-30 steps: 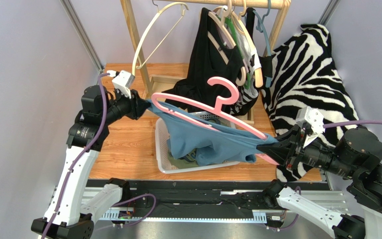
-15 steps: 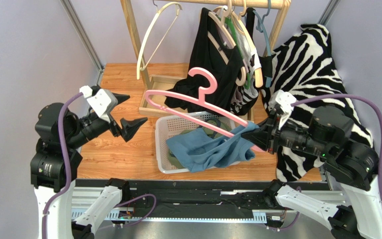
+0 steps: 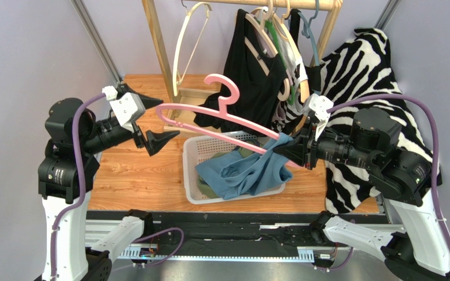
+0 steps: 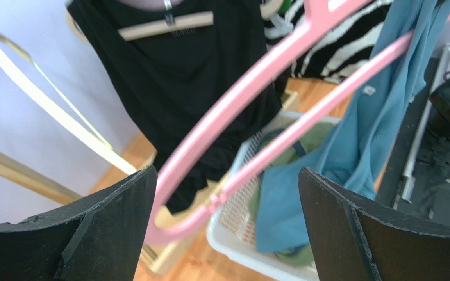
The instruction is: Remove the tank top from the hanger
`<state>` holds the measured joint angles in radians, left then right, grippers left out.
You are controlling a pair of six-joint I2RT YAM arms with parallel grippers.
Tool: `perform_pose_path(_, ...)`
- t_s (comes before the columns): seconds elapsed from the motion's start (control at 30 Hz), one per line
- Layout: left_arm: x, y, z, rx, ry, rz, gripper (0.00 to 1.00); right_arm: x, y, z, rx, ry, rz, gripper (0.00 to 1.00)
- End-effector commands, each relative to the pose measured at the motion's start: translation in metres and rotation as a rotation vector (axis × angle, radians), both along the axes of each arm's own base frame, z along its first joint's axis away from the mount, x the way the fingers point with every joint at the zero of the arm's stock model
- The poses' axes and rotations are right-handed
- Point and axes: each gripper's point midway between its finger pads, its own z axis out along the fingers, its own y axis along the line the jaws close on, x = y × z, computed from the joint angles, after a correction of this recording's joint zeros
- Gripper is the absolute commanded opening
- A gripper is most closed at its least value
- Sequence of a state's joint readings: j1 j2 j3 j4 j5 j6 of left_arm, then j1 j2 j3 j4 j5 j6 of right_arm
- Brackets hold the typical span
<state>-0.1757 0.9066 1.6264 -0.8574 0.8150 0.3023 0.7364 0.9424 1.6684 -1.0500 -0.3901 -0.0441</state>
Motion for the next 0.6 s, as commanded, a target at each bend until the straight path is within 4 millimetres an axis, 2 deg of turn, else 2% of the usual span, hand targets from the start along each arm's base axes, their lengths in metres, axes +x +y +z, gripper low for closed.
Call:
perform_pose_path(0.0,-0.010,-0.006,0.048,-0.028,-0.202,-0.070,0.99,-0.001,0.012,0.034,0.075,-0.104,0.073,0.00)
perform_pose_path(0.13,-0.020,-0.012,0.041,0.000,-0.237,-0.147,0.99,-0.002,0.017,0.032,0.071,-0.089,0.102,0.00)
perform_pose_path(0.2,-0.025,-0.017,0.027,0.017,-0.228,-0.199,0.99,-0.003,0.019,0.030,0.068,-0.088,0.118,0.00)
perform_pose_path(0.37,-0.036,-0.023,0.010,0.063,-0.217,-0.308,0.99,-0.012,0.025,0.024,0.055,-0.076,0.193,0.00)
perform_pose_path(0.57,-0.023,-0.023,0.002,0.095,-0.184,-0.315,0.98,-0.016,0.031,0.029,0.049,-0.093,0.258,0.00)
